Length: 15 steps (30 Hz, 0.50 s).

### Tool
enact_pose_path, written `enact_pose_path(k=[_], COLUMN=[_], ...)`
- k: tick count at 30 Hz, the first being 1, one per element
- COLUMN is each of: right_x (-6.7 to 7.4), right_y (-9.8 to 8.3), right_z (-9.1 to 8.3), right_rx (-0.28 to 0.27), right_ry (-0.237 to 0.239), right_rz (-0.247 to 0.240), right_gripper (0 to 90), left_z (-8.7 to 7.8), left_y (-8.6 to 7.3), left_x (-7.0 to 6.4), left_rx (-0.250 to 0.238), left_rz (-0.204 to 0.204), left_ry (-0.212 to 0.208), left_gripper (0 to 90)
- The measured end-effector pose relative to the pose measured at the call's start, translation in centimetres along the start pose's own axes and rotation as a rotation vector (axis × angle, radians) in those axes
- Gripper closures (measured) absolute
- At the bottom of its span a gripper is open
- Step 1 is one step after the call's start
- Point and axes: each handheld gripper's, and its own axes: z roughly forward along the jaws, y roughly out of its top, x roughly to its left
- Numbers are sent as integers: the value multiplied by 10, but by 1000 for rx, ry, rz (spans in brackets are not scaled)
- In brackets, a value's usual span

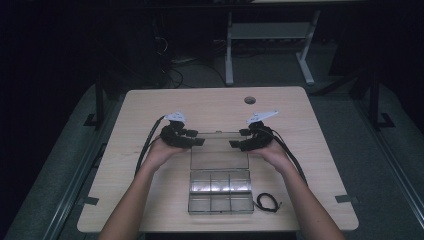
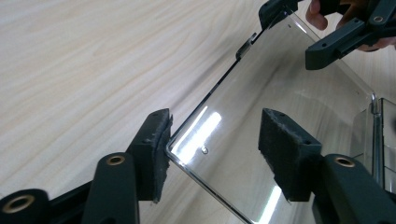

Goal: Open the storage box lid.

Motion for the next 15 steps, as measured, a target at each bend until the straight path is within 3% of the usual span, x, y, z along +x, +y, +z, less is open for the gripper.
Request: enact_pose_path(k=[15], right_x=[-6], right_y=[-6], right_z=[7], right_rx=[20], right_ry=[31], right_rz=[50], right_gripper=[289], left_z=[7], left_y=[-5], left_x=[7], left_rx=[22], left_rz=[-33], left_ry=[-32], left_gripper=[415])
